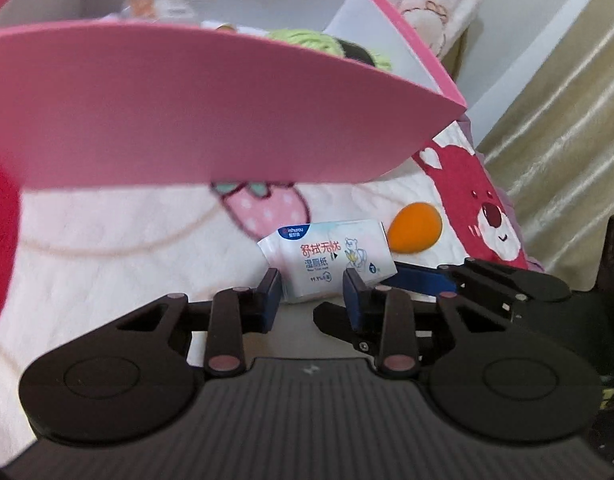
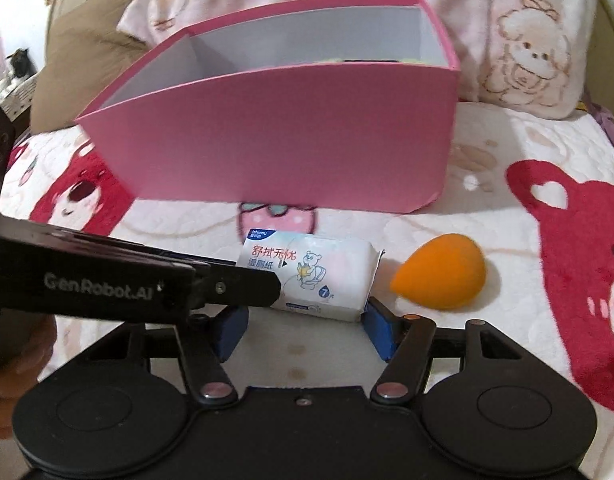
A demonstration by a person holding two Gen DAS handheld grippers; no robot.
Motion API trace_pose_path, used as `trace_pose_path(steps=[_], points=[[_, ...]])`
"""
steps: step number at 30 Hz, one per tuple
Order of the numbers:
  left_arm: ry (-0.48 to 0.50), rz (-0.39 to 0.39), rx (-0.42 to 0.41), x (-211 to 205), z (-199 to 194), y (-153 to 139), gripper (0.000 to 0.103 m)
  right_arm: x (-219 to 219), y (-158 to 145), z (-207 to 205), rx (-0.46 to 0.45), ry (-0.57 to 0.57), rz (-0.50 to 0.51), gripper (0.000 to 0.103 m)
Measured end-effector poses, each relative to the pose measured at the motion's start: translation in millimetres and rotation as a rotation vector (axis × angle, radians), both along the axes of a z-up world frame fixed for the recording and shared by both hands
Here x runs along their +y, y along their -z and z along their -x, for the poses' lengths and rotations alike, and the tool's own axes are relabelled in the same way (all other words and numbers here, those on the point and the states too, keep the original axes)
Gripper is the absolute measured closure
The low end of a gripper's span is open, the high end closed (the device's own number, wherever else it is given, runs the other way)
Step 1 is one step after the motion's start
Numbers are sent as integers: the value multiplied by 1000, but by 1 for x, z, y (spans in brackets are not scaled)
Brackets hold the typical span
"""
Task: Organize objects
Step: 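Close the left tool on the white wipes packet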
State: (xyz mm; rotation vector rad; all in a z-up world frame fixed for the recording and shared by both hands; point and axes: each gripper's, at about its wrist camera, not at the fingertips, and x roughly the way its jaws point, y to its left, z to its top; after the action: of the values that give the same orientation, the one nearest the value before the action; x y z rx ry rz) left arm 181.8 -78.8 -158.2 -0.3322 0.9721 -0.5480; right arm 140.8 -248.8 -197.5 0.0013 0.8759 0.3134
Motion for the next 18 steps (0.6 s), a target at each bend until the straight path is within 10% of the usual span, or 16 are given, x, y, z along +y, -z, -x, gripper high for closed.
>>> trace_pose_path(steps=[7,18], points=[[-9,52,151,19,13,6,68,19,4,13,34,-100,10,20],[-89,3,100,22,14,10,70,29,10,14,1,-99,106,16]])
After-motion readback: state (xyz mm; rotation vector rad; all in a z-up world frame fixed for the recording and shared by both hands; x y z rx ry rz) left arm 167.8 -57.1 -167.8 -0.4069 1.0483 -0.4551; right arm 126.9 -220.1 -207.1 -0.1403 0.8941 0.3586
